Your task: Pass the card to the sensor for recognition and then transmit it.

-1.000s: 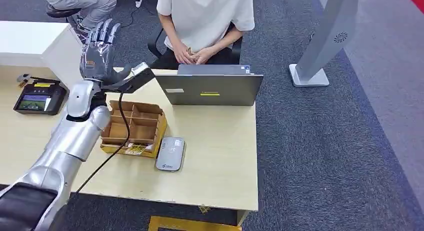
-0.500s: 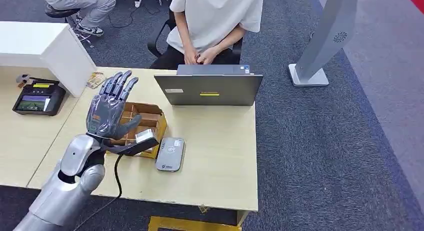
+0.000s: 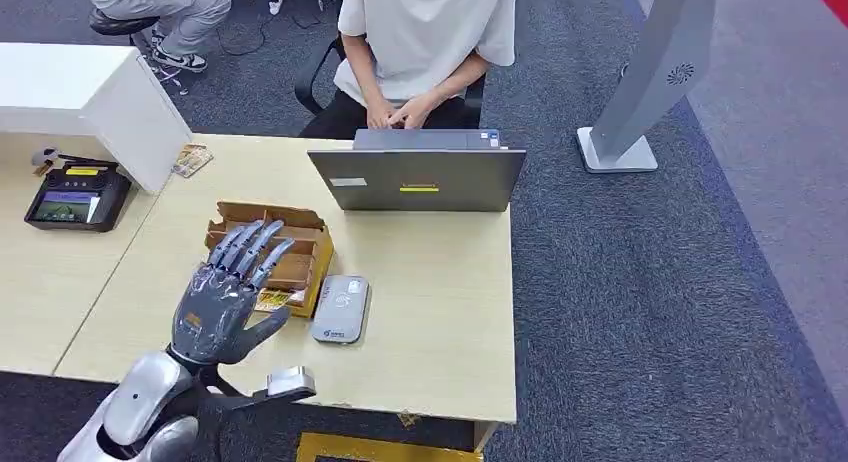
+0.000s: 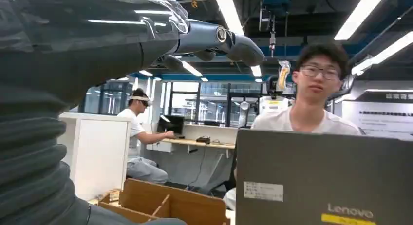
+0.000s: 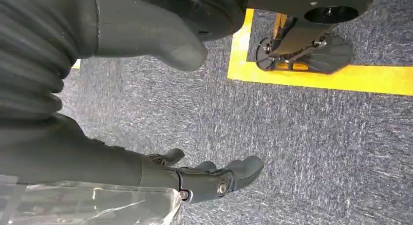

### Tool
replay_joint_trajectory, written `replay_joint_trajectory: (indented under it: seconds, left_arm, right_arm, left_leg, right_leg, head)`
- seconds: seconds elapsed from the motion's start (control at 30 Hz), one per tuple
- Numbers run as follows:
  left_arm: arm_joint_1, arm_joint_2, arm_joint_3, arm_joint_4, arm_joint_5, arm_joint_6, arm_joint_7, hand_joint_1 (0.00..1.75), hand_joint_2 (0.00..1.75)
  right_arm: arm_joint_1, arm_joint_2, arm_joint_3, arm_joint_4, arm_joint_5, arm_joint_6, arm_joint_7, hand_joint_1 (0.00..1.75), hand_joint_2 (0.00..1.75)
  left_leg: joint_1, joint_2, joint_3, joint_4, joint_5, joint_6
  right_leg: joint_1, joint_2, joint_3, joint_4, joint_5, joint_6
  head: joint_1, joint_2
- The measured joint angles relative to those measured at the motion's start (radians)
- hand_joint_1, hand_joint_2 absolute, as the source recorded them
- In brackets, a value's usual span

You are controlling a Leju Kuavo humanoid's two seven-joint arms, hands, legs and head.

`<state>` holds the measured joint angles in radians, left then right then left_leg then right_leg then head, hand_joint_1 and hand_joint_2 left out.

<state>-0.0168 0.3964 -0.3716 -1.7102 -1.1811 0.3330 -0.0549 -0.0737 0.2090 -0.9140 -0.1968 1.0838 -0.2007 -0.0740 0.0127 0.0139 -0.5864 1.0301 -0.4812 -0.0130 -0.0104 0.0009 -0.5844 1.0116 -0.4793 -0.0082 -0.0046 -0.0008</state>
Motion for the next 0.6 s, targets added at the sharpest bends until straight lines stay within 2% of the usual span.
replay_joint_trajectory:
  seconds: [0.1, 0.2, 0.3, 0.6]
  left_arm:
    - [0.027, 0.002, -0.005, -0.007, -0.006, -0.014, 0.002, 0.00, 1.75]
    - [0.046, 0.006, -0.006, -0.005, -0.028, -0.060, 0.033, 0.00, 1.75]
    - [0.053, 0.006, -0.006, 0.010, -0.037, -0.079, 0.040, 0.00, 1.75]
    - [0.089, 0.006, -0.006, 0.050, -0.056, -0.088, 0.051, 0.00, 1.75]
  right_arm:
    - [0.000, 0.000, -0.003, 0.000, 0.000, -0.002, 0.001, 0.00, 1.75]
    - [0.000, 0.000, -0.006, 0.000, 0.001, -0.003, 0.006, 0.00, 1.75]
    - [0.000, 0.000, -0.008, 0.000, 0.004, 0.008, 0.006, 0.00, 1.75]
    - [0.000, -0.004, -0.009, -0.002, 0.013, 0.027, 0.006, 0.00, 1.75]
  left_leg:
    - [0.000, 0.000, 0.000, 0.000, 0.000, 0.000]
    - [0.000, 0.000, 0.000, 0.000, 0.000, 0.000]
    - [0.000, 0.000, 0.000, 0.000, 0.000, 0.000]
    - [0.000, -0.001, 0.000, 0.000, 0.000, 0.000]
  right_leg:
    - [0.000, 0.000, 0.000, 0.000, 0.000, 0.000]
    - [0.000, 0.000, 0.000, 0.000, 0.000, 0.000]
    - [0.000, -0.001, 0.001, 0.000, 0.000, 0.000]
    - [0.000, -0.001, 0.001, 0.000, 0.000, 0.000]
  head:
    - [0.000, 0.000]
    - [0.000, 0.000]
    - [0.000, 0.000]
    - [0.000, 0.000]
